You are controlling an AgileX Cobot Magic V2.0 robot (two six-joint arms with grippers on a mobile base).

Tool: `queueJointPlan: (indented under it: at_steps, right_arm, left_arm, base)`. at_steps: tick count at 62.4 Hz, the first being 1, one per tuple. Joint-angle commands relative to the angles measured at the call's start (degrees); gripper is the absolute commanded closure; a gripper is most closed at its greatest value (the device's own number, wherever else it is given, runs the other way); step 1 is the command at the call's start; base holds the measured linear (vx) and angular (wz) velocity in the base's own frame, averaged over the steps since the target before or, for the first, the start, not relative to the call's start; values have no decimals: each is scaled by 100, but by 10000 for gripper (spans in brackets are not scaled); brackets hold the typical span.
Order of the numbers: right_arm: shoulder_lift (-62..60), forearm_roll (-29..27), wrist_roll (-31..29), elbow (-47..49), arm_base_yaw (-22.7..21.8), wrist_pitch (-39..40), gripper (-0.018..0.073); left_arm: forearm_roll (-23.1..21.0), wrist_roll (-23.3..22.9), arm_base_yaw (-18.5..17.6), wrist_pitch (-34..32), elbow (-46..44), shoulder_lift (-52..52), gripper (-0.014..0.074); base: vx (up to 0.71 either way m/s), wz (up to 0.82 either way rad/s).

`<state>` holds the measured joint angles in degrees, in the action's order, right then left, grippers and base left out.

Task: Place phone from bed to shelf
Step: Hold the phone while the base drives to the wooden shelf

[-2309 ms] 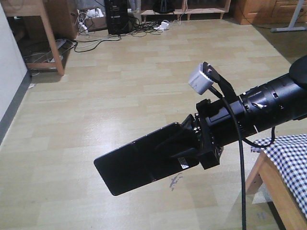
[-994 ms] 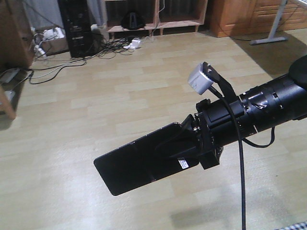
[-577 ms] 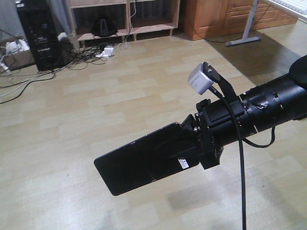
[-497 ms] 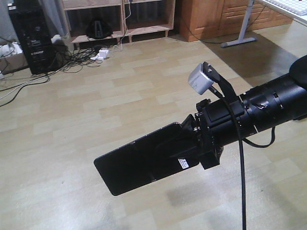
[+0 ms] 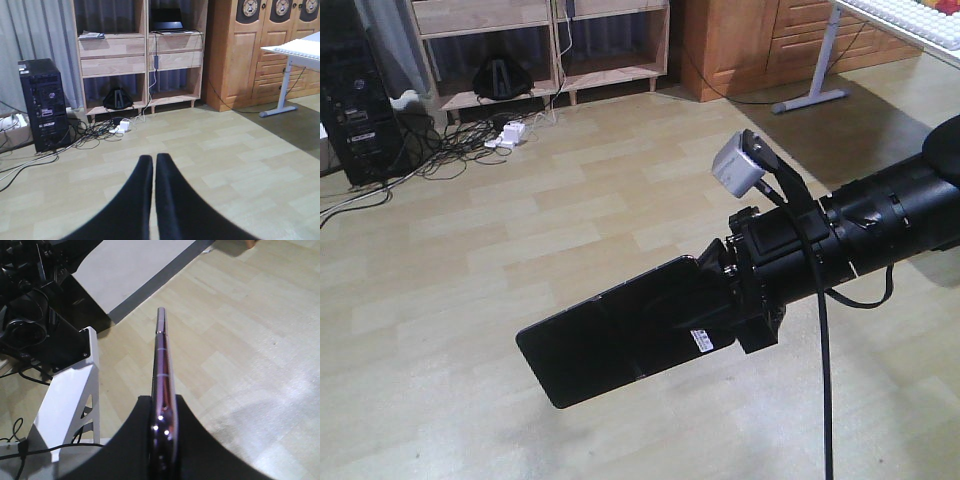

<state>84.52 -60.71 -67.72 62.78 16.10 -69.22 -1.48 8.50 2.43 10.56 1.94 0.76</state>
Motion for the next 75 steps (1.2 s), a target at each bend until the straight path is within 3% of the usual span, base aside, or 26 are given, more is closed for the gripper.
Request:
queueJointPlan:
  at_steps: [1, 75]
  right_arm:
    - [-222, -460, -2, 133, -19, -445, 561]
    - [-232, -459, -2, 133, -19, -445, 561]
  left_arm:
    - [-52, -33, -20, -415, -122, 77, 595]
    - [-52, -33, -20, -415, -122, 77, 595]
  base:
    - [43, -2]
    - [43, -12]
